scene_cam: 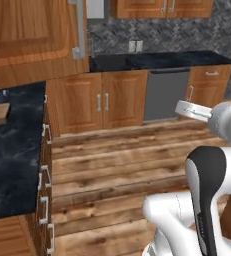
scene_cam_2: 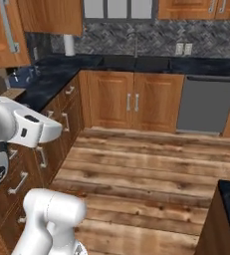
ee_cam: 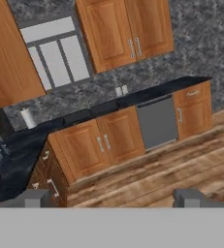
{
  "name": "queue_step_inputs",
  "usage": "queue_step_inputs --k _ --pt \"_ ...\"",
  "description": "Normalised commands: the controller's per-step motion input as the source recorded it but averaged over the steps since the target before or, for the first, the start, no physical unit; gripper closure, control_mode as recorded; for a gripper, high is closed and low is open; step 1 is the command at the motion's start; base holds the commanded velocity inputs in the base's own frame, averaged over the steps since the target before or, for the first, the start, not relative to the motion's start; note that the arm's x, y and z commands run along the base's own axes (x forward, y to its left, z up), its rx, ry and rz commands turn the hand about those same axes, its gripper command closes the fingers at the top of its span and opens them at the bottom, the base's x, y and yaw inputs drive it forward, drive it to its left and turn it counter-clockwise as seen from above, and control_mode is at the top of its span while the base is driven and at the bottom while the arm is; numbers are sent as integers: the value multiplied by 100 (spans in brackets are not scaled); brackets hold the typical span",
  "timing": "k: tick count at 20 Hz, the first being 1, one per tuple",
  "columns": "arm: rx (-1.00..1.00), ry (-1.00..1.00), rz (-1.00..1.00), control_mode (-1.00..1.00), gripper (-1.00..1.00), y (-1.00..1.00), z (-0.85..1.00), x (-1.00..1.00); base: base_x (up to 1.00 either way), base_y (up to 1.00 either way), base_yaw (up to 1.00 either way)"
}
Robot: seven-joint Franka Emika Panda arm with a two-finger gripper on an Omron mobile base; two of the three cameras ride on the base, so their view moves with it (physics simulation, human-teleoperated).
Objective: Open the cabinet directly in front. Then move the liquor and the cup to the dining counter with the candle on it.
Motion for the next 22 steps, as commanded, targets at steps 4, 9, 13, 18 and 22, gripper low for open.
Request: queue_step_inputs --k 4,9,13,18,22 --pt "0 0 0 100 -100 0 0 0 100 -22 0" --pt "0 0 0 100 -100 0 0 0 100 -4 6" --pt "0 0 0 100 -100 0 0 0 84 -16 37" --pt "0 0 0 100 -100 0 0 0 4 -31 66" --pt "0 0 0 100 -100 0 0 0 -28 -32 73"
